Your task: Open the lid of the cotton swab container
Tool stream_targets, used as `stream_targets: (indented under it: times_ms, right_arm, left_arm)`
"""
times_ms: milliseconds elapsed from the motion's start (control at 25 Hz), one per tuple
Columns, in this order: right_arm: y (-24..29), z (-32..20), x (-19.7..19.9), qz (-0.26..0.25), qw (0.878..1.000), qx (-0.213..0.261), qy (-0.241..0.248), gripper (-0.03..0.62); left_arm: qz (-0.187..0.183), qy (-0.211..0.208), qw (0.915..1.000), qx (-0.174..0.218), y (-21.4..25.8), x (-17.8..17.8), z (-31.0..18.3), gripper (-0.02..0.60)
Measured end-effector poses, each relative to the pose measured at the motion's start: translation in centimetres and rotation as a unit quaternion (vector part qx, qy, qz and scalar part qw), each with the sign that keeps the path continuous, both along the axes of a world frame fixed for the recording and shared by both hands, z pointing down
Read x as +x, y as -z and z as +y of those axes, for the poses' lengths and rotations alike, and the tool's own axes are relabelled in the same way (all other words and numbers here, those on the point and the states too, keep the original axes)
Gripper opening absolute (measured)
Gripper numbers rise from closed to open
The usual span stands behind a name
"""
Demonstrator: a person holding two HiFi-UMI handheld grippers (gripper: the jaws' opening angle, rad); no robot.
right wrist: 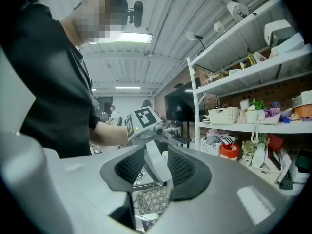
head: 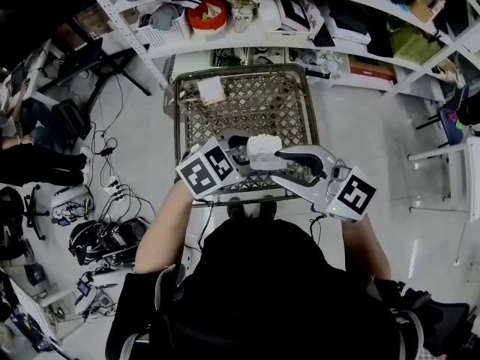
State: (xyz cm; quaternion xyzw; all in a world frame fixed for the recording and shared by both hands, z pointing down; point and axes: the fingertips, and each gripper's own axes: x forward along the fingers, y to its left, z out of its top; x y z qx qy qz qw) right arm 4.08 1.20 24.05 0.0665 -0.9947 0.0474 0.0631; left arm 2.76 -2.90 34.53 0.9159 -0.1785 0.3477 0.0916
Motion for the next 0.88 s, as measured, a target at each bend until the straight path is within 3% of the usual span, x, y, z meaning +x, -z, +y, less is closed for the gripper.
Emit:
stream_targets:
  times_ms: [280, 400, 520, 720, 880]
  right_arm:
    - [3.3, -2.1, 3.0, -0.108, 0.993, -0.044, -0.028, 0.160]
    - [4.0, -4.0, 4.1, -0.114, 0.991, -0.033, -0.070, 0.148]
    - [4.6, -5.9, 4.8, -0.119, 0.986, -0.026, -0.112, 0.077]
    - [5.5, -8.1, 5.7, -0.131, 0.978, -0.020, -0.164, 0.020]
    - [5.2, -10.2, 7.5, -0.128, 0.961, -0.024, -0.245, 0.011]
  left_arm:
    - [0.011, 0.056, 0.9981, 0.023, 0.5, -2.3, -0.8, 0.196]
    - [0.017, 0.079, 0.9962, 0.031, 0.9, -3.6, -1.0, 0.196]
    - [0.020, 0.103, 0.9934, 0.046, 2.0, -4.9, -1.4, 0.196]
    - [0.017, 0.146, 0.9867, 0.070, 4.3, -6.6, -1.9, 0.196]
    - [0.040, 0.183, 0.9792, 0.079, 5.9, -7.1, -2.6, 0.196]
